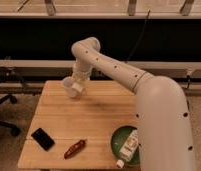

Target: Place the white sponge in the ceramic cup

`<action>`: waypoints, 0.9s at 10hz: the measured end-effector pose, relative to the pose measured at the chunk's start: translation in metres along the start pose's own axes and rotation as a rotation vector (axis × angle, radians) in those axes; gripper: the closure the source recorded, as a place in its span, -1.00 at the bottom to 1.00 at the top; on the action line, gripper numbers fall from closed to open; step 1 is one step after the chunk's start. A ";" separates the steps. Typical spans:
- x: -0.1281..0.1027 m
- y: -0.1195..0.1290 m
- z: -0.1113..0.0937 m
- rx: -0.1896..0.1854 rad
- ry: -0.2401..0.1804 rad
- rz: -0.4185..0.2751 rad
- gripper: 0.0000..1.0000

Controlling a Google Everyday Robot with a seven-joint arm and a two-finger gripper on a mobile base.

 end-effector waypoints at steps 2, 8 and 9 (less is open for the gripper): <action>-0.003 -0.019 0.001 0.002 0.002 -0.047 1.00; 0.009 -0.064 0.033 -0.011 -0.047 -0.128 0.42; 0.011 -0.066 0.036 -0.014 -0.052 -0.129 0.21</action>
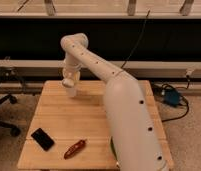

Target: Place the white sponge in the ceramic cup

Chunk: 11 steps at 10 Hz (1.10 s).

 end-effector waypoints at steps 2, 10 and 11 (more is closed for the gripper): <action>-0.003 -0.007 0.004 0.000 -0.010 -0.010 -0.19; -0.002 -0.006 0.001 0.027 -0.004 -0.005 -0.60; -0.001 -0.005 0.001 0.026 -0.003 -0.006 -0.60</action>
